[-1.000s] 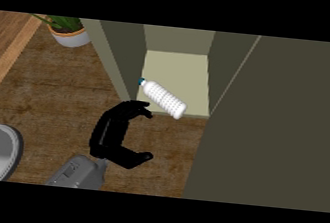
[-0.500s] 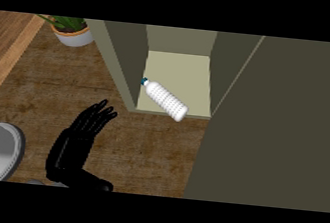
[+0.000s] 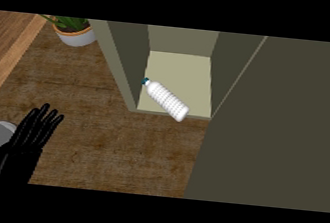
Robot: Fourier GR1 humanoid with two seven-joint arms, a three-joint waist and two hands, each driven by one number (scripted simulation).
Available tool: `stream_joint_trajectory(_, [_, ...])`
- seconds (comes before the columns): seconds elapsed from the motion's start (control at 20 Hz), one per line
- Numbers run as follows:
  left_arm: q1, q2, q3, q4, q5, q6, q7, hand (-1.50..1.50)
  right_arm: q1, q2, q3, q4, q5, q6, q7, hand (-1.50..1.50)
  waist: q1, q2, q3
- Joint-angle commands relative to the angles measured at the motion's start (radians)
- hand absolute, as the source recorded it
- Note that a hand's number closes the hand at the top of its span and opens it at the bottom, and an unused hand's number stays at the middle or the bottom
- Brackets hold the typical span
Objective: Pick up the bottled water, place it into the cabinet and close the cabinet
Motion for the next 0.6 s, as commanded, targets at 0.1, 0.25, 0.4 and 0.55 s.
stream_joint_trajectory(0.1, [0.066,0.097,0.071,-0.082,0.034,-0.04,0.0,-1.5,-0.113,0.009,0.166,-0.213,0.209,-0.148,0.09,1.5,0.005,-0.004,-0.002])
stream_joint_trajectory(0.25, [0.098,0.096,0.048,-0.102,0.013,-0.061,-0.019,-1.5,-0.219,0.056,0.29,-0.156,0.255,-0.211,0.091,1.5,0.01,-0.006,-0.004])
stream_joint_trajectory(0.4, [0.137,0.121,0.067,-0.154,0.029,-0.054,-0.005,-1.5,-0.314,0.058,0.377,-0.127,0.271,-0.276,0.14,1.5,0.01,-0.009,-0.004])
stream_joint_trajectory(0.55, [0.157,0.149,0.082,-0.176,0.044,-0.072,0.011,-1.5,-0.439,0.113,0.47,-0.048,0.328,-0.351,0.153,1.5,0.011,-0.01,-0.004])
